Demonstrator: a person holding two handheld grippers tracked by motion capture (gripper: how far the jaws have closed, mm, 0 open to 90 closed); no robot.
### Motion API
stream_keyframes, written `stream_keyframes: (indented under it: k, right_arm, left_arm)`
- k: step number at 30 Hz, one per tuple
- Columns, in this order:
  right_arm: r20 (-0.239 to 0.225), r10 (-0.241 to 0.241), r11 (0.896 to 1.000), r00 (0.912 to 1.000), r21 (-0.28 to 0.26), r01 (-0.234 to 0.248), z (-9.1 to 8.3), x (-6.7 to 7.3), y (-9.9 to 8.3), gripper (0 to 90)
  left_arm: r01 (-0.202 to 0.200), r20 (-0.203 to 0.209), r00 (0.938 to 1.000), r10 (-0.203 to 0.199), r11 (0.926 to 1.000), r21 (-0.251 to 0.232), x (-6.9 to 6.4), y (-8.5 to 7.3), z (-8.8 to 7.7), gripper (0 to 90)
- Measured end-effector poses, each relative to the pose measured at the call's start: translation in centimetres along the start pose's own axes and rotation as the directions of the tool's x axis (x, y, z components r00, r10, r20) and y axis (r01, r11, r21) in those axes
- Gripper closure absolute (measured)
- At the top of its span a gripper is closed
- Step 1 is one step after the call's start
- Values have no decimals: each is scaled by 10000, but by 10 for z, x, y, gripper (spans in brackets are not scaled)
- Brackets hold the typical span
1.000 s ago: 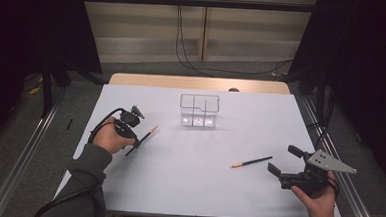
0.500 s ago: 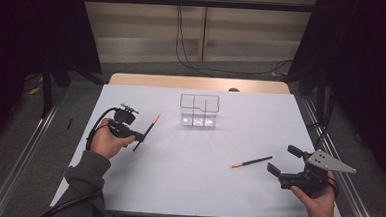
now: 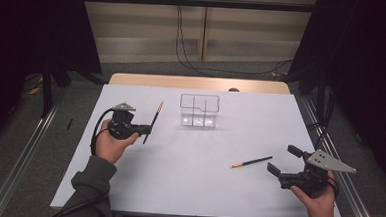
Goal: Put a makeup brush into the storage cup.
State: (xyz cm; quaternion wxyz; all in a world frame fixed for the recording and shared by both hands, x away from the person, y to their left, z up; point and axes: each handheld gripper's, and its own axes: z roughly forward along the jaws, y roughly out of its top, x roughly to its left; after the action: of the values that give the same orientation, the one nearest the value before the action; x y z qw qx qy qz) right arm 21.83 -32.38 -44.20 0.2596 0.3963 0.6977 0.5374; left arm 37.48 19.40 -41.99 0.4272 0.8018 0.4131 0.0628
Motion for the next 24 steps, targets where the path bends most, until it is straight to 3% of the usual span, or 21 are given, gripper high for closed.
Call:
stream_keyframes:
  k: [5,12,24]
  right_arm:
    - [68,-41,10000,10000,53,40,1,-1,0,0]
    - [-15,36,9999,10000,116,-36,2,1,0,0]
    - [-157,43,9997,9999,243,-39,8,5,5,0]
  left_arm:
    - [-128,159,9998,140,9974,-711,-8,-2,1,846]
    - [-228,399,9988,291,9883,-1507,-17,-5,5,847]
    - [-154,877,9954,373,9711,-2380,-26,-7,9,847]
